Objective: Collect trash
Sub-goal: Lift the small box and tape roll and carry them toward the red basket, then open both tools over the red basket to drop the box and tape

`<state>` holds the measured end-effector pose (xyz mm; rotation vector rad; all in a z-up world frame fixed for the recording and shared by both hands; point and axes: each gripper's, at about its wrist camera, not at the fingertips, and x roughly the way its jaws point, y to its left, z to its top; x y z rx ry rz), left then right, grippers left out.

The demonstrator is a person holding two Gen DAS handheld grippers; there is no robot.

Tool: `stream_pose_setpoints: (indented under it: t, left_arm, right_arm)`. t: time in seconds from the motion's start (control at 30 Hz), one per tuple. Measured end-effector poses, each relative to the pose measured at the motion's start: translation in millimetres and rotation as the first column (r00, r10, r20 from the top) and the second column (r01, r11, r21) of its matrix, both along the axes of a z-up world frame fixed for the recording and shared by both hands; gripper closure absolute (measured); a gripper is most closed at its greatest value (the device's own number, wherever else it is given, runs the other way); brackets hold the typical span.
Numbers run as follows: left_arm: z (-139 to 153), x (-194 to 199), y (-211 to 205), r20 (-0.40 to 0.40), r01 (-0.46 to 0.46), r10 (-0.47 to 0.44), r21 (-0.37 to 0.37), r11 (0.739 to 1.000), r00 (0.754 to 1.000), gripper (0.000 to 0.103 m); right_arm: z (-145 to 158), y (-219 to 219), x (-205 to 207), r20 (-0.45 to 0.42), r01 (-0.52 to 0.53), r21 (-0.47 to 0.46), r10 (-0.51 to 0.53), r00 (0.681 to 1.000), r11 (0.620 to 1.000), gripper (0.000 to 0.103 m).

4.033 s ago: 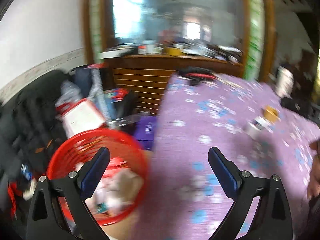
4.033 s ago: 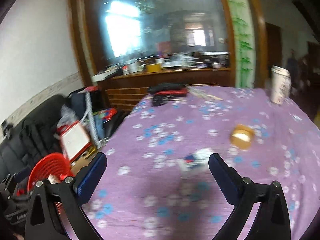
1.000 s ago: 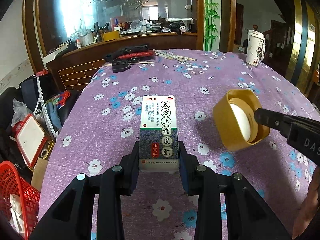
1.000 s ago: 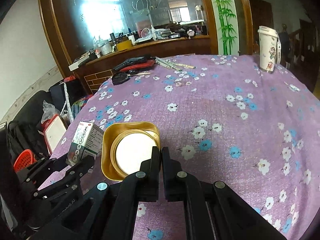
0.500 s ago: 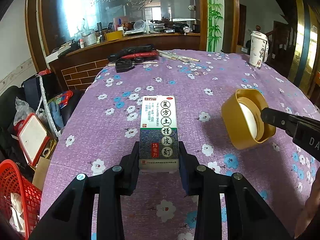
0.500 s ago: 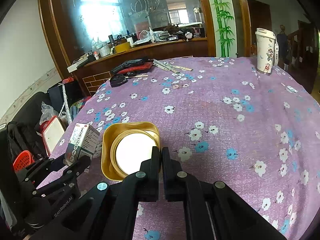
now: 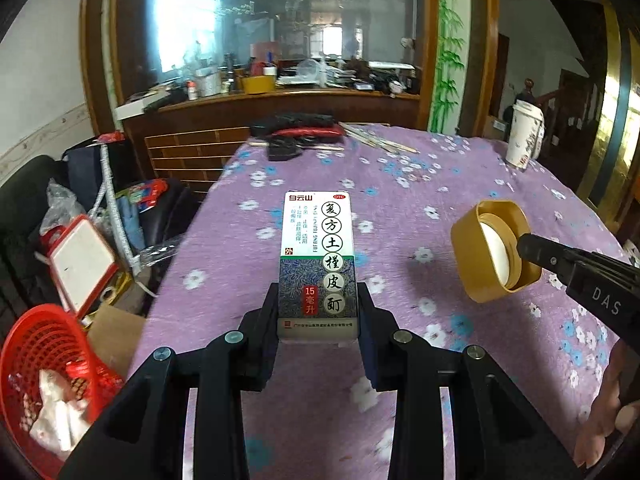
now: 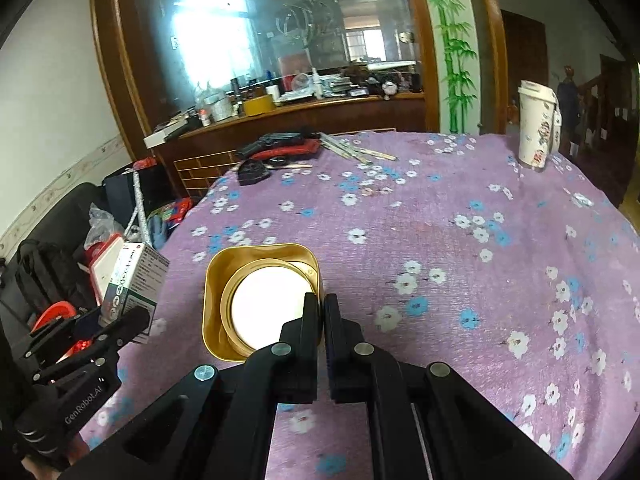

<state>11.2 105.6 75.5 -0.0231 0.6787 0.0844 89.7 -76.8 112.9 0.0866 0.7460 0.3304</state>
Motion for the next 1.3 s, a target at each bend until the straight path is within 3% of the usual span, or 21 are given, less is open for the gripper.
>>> stream_pose_setpoints:
  t: [0.3, 0.63, 1.03, 1.3]
  left_arm:
    - [20.1, -57.9, 53.6, 0.047, -0.102, 0.102, -0.001, 0.995, 0.994, 0.07]
    - [31.0, -117.7, 133.7, 0.073, -0.235, 0.237, -0.035, 0.971, 0.969, 0.07]
    - [12.6, -172.6, 230.7, 0.032, -0.414, 0.416, -0.063, 0.908, 0.909, 0.07]
    - [-4.6, -175.4, 250.7, 0.003, -0.432, 0.434, -0.084, 0.898, 0.901, 0.07]
  right_arm:
    - [20.8, 59.1, -30.4, 0.029, -0.117, -0.018, 0.117, 0.993, 0.993, 0.1]
    - [32.0, 145.8, -64.0, 0.04, -0.284, -0.038, 0.286, 0.957, 0.958, 0.099]
    - [28.1, 247.7, -95.9, 0.026, -0.457, -0.076, 0.46, 0.888, 0.886, 0.099]
    - [16.4, 294.2, -100.3, 0.003, -0.51, -0.109, 0.513, 0.858, 0.853, 0.099]
